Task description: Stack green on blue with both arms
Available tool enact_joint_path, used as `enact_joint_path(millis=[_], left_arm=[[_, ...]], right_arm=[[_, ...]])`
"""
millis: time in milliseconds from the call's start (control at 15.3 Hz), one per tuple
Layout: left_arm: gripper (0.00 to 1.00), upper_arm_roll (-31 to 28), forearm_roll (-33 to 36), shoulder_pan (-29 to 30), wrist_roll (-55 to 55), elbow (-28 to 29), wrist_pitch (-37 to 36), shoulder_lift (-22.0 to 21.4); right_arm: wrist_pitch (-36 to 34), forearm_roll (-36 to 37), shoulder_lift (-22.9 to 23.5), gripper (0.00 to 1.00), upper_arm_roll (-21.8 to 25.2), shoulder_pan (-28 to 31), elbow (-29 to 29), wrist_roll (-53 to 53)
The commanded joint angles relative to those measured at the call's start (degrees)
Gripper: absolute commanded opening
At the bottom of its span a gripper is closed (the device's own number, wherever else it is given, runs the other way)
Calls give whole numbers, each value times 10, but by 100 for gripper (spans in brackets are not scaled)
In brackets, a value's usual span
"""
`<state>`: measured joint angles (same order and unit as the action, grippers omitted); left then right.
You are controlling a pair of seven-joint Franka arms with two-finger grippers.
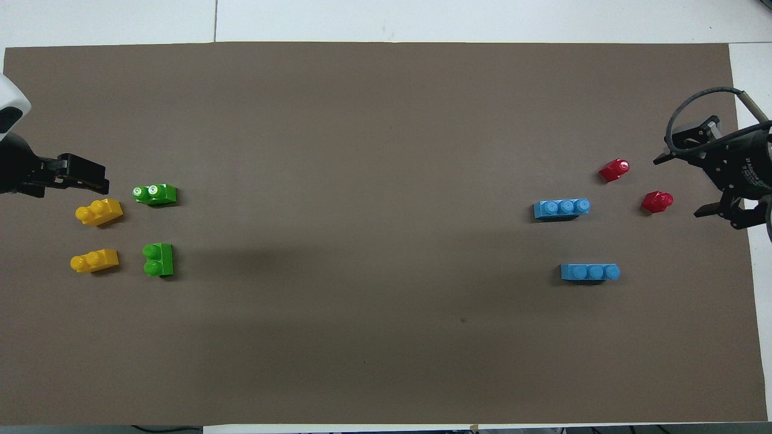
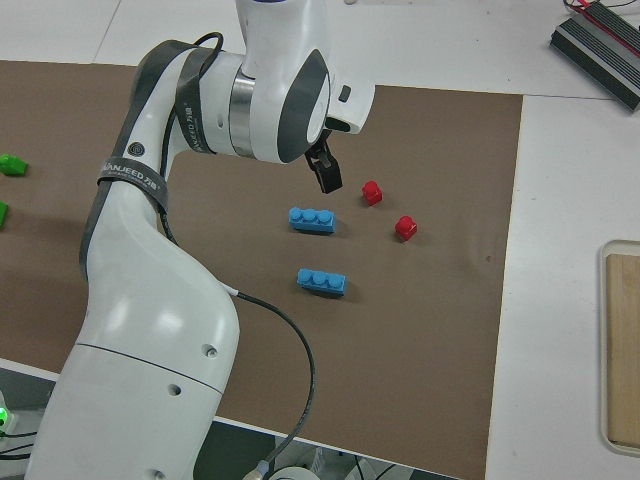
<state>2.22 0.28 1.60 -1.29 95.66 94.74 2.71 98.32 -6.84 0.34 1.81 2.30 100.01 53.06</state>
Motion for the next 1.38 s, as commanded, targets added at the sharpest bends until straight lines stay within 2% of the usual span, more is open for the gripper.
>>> enact_joint_path(millis=[0, 328, 655, 1310], left_arm=[[100, 1, 9, 15, -20, 92, 59, -33], [100, 3, 8, 13, -21, 195, 115, -62], [100, 3, 8, 9, -18, 269, 179, -72], [100, 2, 8, 22, -28, 350, 287, -65]], right_arm=[[12, -62, 29, 100, -3, 28, -2, 76], [26, -147, 81, 100, -3, 60, -10, 171], [39, -171, 118, 100, -3, 63, 1, 193], [140, -210, 116, 100, -5, 51, 111, 187]])
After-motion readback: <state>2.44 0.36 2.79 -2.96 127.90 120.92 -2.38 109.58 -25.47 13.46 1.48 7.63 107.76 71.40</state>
